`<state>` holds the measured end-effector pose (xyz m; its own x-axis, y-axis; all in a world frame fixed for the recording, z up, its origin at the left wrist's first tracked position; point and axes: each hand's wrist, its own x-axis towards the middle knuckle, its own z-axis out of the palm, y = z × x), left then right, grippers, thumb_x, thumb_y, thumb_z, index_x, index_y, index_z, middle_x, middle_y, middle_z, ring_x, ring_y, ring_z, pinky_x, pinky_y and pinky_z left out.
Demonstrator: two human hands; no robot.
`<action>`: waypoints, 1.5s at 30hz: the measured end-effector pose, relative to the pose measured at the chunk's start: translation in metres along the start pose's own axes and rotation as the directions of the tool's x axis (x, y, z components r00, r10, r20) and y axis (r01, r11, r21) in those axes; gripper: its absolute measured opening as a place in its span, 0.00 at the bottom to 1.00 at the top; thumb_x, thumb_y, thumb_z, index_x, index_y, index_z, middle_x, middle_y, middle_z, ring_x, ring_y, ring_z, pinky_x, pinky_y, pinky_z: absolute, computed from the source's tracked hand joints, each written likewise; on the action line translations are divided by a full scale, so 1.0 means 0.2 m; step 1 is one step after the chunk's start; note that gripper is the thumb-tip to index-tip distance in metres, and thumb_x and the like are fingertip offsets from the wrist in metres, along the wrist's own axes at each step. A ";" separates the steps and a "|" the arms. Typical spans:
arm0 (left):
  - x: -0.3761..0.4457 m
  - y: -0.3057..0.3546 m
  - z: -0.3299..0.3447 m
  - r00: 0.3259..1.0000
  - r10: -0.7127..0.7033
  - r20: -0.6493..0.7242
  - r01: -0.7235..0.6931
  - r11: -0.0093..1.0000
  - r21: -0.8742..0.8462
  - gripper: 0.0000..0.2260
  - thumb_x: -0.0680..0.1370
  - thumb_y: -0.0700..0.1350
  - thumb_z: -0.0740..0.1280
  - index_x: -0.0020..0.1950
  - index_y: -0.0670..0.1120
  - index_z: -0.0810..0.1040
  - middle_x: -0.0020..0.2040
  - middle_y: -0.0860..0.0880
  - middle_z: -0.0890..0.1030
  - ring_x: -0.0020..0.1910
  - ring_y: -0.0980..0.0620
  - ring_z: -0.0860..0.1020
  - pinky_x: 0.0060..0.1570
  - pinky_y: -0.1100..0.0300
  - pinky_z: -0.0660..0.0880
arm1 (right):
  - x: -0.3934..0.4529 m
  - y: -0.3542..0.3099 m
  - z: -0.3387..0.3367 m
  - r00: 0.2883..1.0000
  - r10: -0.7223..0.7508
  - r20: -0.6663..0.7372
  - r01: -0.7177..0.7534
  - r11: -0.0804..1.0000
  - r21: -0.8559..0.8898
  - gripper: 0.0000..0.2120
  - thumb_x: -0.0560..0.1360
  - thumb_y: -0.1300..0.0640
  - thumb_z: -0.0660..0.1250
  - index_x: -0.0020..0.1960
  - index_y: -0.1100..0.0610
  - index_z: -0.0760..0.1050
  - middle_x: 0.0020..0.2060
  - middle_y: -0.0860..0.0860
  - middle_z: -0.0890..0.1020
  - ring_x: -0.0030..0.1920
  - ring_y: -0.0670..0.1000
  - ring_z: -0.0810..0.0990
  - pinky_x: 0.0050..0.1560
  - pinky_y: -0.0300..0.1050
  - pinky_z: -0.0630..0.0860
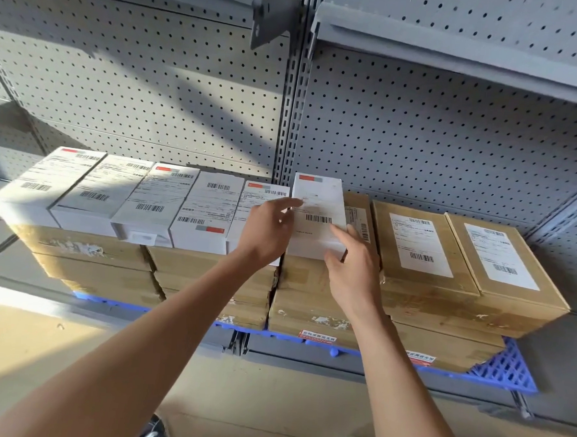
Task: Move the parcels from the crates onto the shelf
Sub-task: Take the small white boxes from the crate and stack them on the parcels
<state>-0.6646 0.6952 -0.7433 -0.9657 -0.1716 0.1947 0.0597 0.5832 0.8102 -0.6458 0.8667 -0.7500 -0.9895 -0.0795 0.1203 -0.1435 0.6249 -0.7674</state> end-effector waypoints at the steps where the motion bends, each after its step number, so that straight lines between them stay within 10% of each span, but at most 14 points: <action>1: -0.01 0.00 0.00 1.000 0.020 0.011 -0.020 1.000 -0.015 0.14 0.83 0.43 0.62 0.66 0.48 0.81 0.63 0.51 0.83 0.60 0.52 0.81 0.60 0.58 0.77 | 0.00 0.00 0.00 1.000 -0.003 -0.003 0.003 1.000 -0.005 0.23 0.82 0.65 0.63 0.76 0.54 0.71 0.78 0.48 0.65 0.79 0.45 0.58 0.68 0.26 0.49; 10: -0.01 -0.01 0.00 0.990 0.106 0.088 -0.114 0.990 0.088 0.13 0.83 0.45 0.64 0.66 0.48 0.80 0.67 0.52 0.80 0.66 0.51 0.76 0.67 0.55 0.72 | -0.02 0.01 0.00 1.000 -0.009 0.019 0.010 1.000 -0.016 0.26 0.81 0.65 0.64 0.77 0.52 0.69 0.80 0.47 0.62 0.79 0.45 0.58 0.71 0.31 0.50; 14: -0.02 -0.01 0.00 0.992 0.114 0.053 -0.121 0.980 0.156 0.14 0.83 0.47 0.64 0.68 0.50 0.79 0.69 0.53 0.78 0.68 0.51 0.75 0.67 0.54 0.72 | -0.04 0.01 -0.01 0.999 -0.037 0.016 0.037 0.999 0.016 0.28 0.80 0.62 0.65 0.78 0.49 0.66 0.71 0.49 0.75 0.55 0.47 0.72 0.72 0.47 0.69; 20: -0.14 0.04 -0.06 0.989 0.138 0.051 -0.147 0.943 0.299 0.20 0.81 0.56 0.64 0.71 0.52 0.77 0.72 0.52 0.76 0.70 0.49 0.74 0.65 0.49 0.75 | -0.09 0.02 -0.09 0.998 -0.064 -0.017 0.064 0.998 0.014 0.27 0.82 0.59 0.64 0.79 0.48 0.64 0.75 0.43 0.70 0.75 0.44 0.67 0.75 0.42 0.64; 25: -0.29 0.14 -0.05 0.990 0.129 0.060 -0.141 0.860 0.490 0.18 0.82 0.53 0.63 0.71 0.51 0.76 0.71 0.51 0.76 0.68 0.46 0.72 0.61 0.47 0.75 | -0.24 0.11 -0.17 0.997 -0.066 0.032 0.069 0.989 -0.128 0.26 0.82 0.56 0.63 0.78 0.44 0.65 0.65 0.50 0.81 0.50 0.55 0.81 0.55 0.51 0.78; 32: -0.53 0.38 0.08 0.972 0.103 0.210 -0.207 0.795 0.571 0.19 0.82 0.54 0.62 0.72 0.51 0.74 0.69 0.50 0.77 0.66 0.45 0.75 0.65 0.46 0.71 | -0.49 0.21 -0.43 0.999 -0.050 0.009 0.051 0.970 -0.238 0.27 0.82 0.56 0.64 0.79 0.45 0.64 0.68 0.49 0.78 0.66 0.56 0.76 0.57 0.48 0.74; 45: -1.06 0.99 0.55 0.877 0.196 0.439 -0.380 0.841 0.384 0.17 0.80 0.57 0.63 0.68 0.56 0.77 0.59 0.45 0.83 0.57 0.40 0.80 0.57 0.48 0.78 | -1.27 0.55 -1.11 0.947 0.257 -0.191 -0.301 0.918 -0.258 0.21 0.81 0.51 0.64 0.73 0.46 0.72 0.64 0.50 0.81 0.66 0.54 0.77 0.63 0.54 0.76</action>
<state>-0.4762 0.9339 -0.6853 -0.9461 0.3120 0.0871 0.3203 0.8609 0.3954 -0.4074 1.1286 -0.7247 -0.9717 0.2335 0.0366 0.1700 0.7981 -0.5781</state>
